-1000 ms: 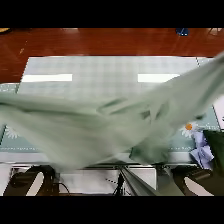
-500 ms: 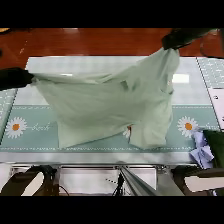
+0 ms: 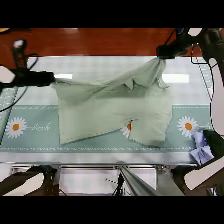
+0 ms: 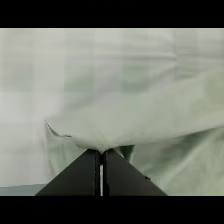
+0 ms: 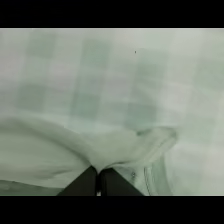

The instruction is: Fold the shirts.

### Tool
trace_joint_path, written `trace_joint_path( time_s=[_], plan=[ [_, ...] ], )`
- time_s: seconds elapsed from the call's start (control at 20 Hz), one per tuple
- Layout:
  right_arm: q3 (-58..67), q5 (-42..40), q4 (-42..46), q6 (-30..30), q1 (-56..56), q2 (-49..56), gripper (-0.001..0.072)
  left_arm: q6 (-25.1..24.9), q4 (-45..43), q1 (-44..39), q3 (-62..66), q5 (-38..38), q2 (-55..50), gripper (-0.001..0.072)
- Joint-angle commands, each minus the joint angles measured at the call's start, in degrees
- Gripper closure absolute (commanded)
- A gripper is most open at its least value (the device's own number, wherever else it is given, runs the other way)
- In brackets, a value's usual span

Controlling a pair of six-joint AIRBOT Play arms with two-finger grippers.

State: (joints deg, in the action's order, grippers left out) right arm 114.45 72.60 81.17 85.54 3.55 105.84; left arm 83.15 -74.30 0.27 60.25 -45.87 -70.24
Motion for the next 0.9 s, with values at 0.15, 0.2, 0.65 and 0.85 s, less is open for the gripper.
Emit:
trace_joint_path(
  time_s=[0.15, 0.2, 0.65, 0.85],
  plan=[
    [0.6, 9.1, -3.9, -3.8, -1.9, 2.7, 0.0400, 0.0, -1.1, -2.8, 0.8, -5.6, -6.3, 0.0615],
    [0.7, 12.7, -3.5, -6.3, -2.5, 1.4, 0.0385, 0.0, -2.1, -1.9, 2.1, -10.1, -5.9, 0.0507],
    [-5.7, 29.5, -0.9, -5.9, -18.2, -10.9, 0.0290, -2.3, 0.4, 9.5, -9.4, -35.6, 4.3, 0.0235],
    [-17.6, 25.2, -9.9, -8.8, -26.4, -15.4, 0.0290, -8.3, 8.2, 17.3, -23.5, -35.6, 12.5, 0.0172]
  ],
)
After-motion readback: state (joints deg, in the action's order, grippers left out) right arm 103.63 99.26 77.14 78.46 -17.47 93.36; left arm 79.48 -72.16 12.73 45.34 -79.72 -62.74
